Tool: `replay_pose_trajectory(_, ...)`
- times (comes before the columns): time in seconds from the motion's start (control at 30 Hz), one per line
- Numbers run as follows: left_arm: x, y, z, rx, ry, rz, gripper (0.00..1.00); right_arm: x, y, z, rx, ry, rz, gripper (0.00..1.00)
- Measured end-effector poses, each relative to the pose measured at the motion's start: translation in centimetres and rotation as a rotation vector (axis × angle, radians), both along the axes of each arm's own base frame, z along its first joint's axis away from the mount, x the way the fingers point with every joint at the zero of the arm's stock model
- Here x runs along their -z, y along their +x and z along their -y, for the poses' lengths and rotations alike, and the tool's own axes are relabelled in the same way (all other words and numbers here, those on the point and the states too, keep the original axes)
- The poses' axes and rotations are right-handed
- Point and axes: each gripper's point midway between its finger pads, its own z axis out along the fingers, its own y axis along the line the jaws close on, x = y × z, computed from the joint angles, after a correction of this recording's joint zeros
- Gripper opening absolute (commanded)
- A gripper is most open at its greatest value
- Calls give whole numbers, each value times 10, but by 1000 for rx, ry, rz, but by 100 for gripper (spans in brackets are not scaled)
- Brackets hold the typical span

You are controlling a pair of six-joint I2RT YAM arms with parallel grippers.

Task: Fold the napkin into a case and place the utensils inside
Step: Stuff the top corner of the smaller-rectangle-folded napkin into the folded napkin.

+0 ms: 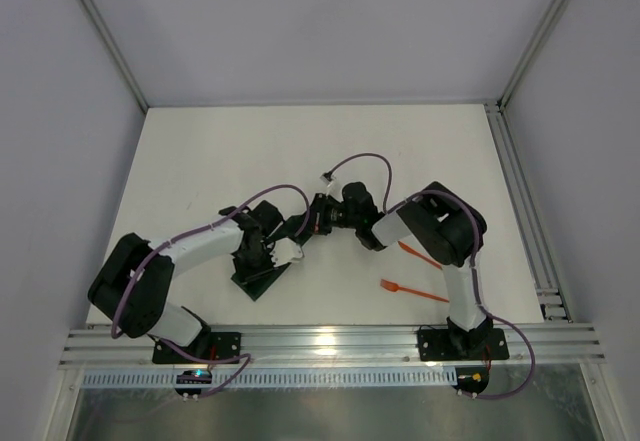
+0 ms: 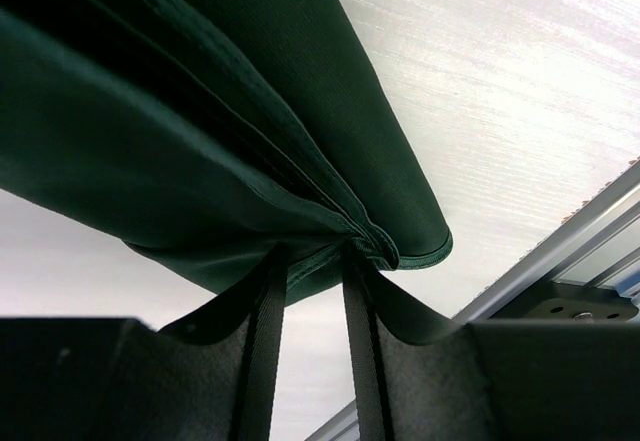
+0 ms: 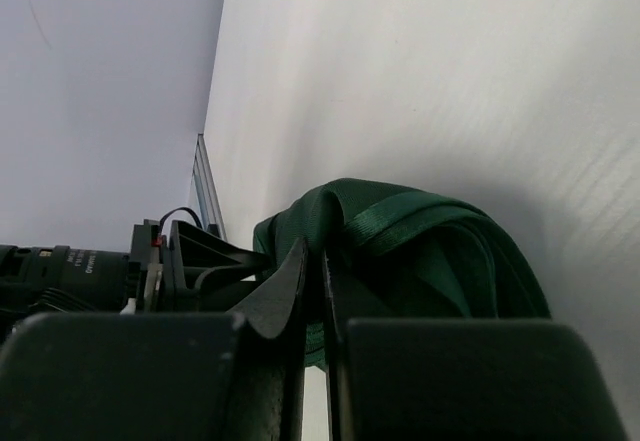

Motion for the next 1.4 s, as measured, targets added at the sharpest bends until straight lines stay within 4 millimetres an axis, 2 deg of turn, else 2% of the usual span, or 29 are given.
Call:
replay_pose_trajectory(0.13, -2, 0, 2, 3, -18, 5, 36, 15, 1, 5, 4, 13, -7, 4)
replay_pose_trajectory(0.27, -8, 2, 13, 7, -73, 2, 37, 20, -1, 11, 11, 13, 0, 4)
replay_pose_trajectory(0.4, -33, 15, 37, 13, -175, 31, 40, 22, -1, 11, 10, 4, 17, 4)
replay_pose_trajectory(0.5, -58, 33, 57, 15, -260, 83, 41, 24, 0, 12, 13, -6, 25, 4)
replay_pose_trajectory(0.57, -64, 42, 64, 1, -282, 111, 42, 24, 0, 12, 14, -7, 25, 4)
replay_pose_trajectory(0.63, -62, 51, 69, -24, -283, 124, 41, 24, 0, 12, 17, -8, 25, 4)
replay_pose_trajectory(0.8, -33, 63, 75, -70, -227, 108, 41, 30, 0, 16, 31, -21, 20, 4)
replay_pose_trajectory(0.97, -10, 59, 89, -33, -196, 82, 43, 34, -1, 19, 46, -33, 14, 4)
replay_pose_trajectory(1.1, -7, 52, 97, 3, -201, 81, 46, 36, -1, 23, 71, -47, 11, 4)
replay_pose_trajectory(1.27, -9, 46, 101, 46, -201, 101, 55, 36, 0, 30, 108, -79, 24, 4)
replay_pose_trajectory(1.4, -8, 38, 110, 105, -185, 115, 55, 36, 0, 36, 143, -98, 32, 4)
